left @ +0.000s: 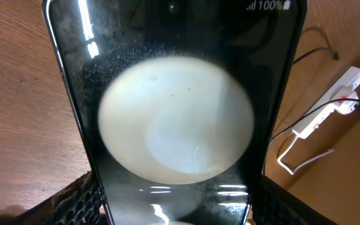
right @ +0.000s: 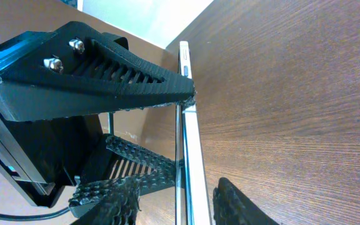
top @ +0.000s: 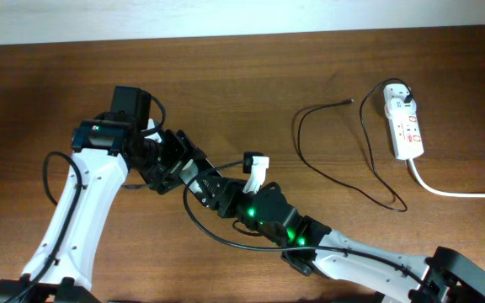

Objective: Plug charger to phone and switch on socket

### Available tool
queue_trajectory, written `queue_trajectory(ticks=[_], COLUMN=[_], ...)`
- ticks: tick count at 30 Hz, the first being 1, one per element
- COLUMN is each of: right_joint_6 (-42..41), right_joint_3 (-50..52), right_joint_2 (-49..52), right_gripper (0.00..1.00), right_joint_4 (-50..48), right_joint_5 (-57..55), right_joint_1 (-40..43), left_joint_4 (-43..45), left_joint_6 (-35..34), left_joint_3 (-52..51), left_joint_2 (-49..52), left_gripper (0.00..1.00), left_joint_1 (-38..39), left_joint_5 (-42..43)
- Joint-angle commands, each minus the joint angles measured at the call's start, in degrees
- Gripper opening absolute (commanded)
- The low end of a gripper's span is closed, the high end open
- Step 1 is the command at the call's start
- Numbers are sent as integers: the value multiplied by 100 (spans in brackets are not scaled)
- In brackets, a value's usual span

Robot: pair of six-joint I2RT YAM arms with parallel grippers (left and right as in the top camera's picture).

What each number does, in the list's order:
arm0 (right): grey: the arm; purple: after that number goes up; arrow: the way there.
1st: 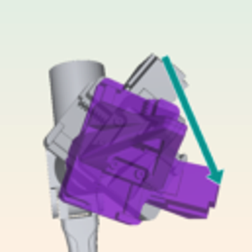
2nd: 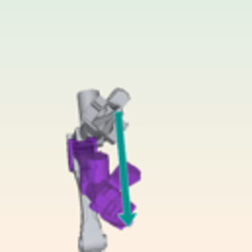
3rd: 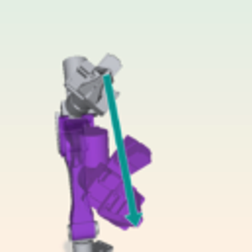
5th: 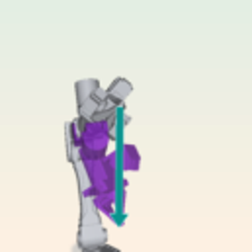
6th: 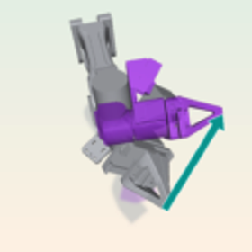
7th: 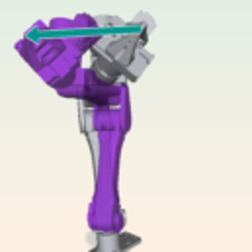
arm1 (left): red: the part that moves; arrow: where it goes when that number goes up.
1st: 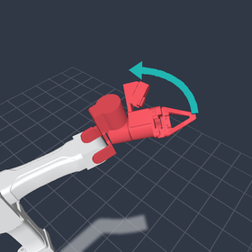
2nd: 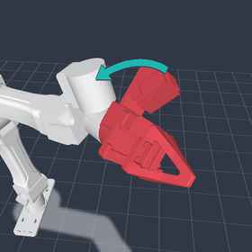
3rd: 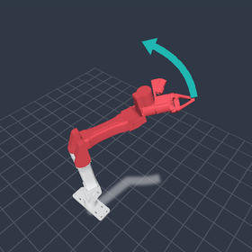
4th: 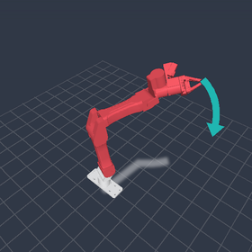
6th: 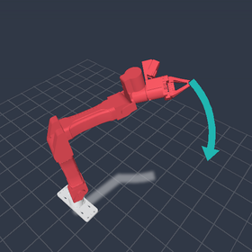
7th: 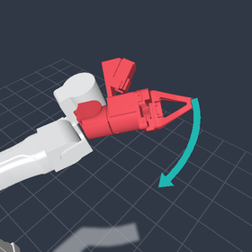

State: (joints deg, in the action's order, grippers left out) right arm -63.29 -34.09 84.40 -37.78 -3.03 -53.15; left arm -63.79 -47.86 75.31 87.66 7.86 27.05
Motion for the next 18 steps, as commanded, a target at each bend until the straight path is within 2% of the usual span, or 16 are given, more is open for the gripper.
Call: queue_trajectory(ticks=[1, 18], right_joint_6=[-24, -24], right_joint_3=[-76, -74], right_joint_2=[42, 52], right_gripper=[40, 23], right_joint_4=[-17, 199], right_joint_5=[-72, -24], right_joint_1=[-48, -48], left_joint_4=[13, 11], left_joint_6=[-55, -52], left_joint_3=[26, 26], left_joint_2=[-17, -17], left_gripper=[55, 59], left_joint_1=[-2, -2], left_joint_5=[175, 205])
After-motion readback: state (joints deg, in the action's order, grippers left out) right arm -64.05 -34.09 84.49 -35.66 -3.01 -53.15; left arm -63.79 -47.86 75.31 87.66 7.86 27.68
